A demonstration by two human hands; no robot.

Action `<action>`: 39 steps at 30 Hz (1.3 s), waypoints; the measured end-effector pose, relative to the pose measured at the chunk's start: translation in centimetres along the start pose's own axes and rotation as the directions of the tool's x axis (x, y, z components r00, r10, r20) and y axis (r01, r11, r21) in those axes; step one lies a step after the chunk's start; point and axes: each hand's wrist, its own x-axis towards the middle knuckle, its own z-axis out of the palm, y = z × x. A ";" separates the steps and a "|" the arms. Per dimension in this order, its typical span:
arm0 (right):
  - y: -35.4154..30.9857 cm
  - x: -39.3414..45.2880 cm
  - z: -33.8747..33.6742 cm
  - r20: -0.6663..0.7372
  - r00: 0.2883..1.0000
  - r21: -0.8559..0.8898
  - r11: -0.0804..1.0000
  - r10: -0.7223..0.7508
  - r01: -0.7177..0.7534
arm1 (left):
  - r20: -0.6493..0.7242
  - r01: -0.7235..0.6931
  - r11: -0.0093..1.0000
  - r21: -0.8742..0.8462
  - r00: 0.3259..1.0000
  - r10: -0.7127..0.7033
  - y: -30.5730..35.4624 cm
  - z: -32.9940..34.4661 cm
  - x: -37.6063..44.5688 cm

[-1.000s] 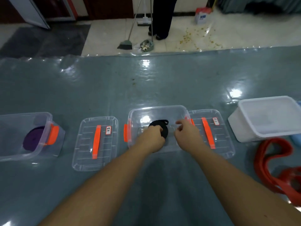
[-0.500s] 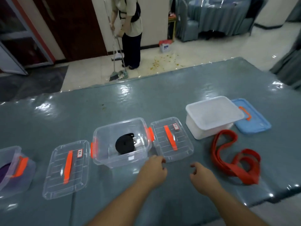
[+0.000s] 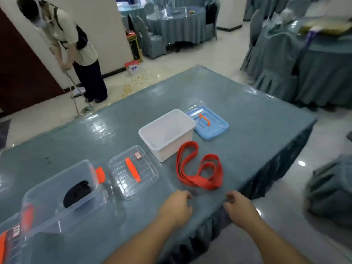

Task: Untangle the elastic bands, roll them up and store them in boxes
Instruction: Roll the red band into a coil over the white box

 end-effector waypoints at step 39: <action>-5.0 28.9 -3.2 0.421 0.894 -0.402 0.853 -0.151 0.333 | 0.077 0.334 0.942 -0.046 0.941 -0.330 1.2 2.3 17.7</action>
